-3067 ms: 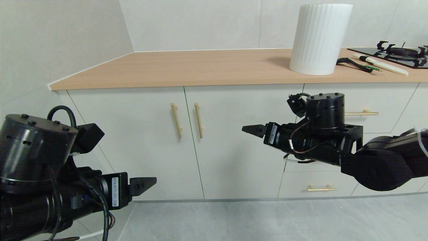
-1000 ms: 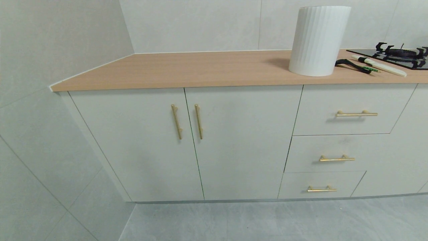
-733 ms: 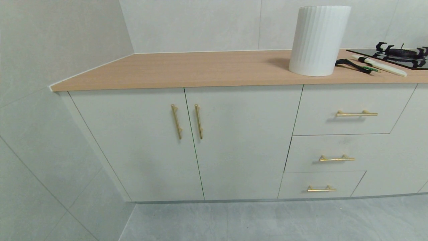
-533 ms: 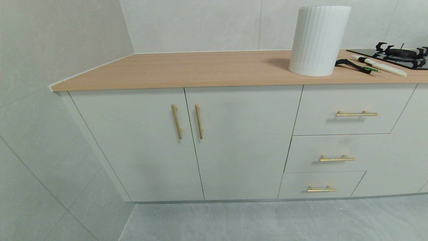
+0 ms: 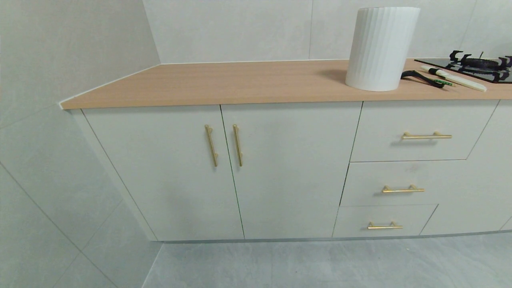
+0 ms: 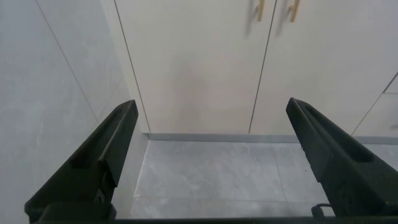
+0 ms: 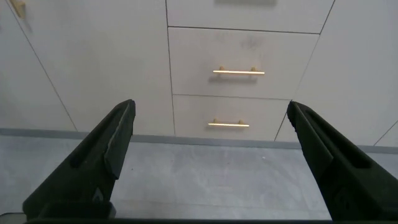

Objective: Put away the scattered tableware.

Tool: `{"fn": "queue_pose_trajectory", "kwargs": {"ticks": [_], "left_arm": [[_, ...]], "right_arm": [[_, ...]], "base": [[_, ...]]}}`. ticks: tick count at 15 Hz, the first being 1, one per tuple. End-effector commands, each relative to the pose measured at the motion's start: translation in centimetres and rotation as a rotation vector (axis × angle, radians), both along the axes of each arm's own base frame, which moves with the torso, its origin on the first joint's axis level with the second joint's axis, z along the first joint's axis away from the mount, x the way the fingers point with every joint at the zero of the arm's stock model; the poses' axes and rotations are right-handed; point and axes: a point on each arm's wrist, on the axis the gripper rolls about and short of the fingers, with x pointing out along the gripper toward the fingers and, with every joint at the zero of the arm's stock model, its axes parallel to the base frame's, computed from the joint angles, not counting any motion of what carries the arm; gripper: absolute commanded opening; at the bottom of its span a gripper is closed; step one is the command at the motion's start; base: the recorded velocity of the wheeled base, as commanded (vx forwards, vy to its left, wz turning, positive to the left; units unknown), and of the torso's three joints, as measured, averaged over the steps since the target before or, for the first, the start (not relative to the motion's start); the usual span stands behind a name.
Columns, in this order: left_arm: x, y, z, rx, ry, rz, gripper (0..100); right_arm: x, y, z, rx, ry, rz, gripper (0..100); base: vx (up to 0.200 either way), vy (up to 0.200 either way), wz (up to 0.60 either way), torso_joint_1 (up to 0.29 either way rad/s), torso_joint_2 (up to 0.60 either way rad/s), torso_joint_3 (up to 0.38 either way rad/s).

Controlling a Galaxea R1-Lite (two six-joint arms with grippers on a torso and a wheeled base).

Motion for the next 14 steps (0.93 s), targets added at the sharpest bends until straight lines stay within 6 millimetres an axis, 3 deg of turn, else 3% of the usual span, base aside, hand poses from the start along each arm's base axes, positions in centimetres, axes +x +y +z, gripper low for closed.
{"fn": "queue_pose_trajectory", "kwargs": {"ticks": [1, 14], "left_arm": [[0.00, 0.00, 0.00, 0.000, 0.000, 0.001, 100], [0.00, -0.01, 0.00, -0.001, 0.000, -0.004, 100]], "right_arm": [[0.02, 0.00, -0.01, 0.004, 0.005, 0.001, 100], [0.01, 0.00, 0.00, 0.053, 0.004, 0.001, 100]], "base": [[0.000, 0.000, 0.00, 0.000, 0.00, 0.000], [0.000, 0.000, 0.00, 0.000, 0.00, 0.000]]}}
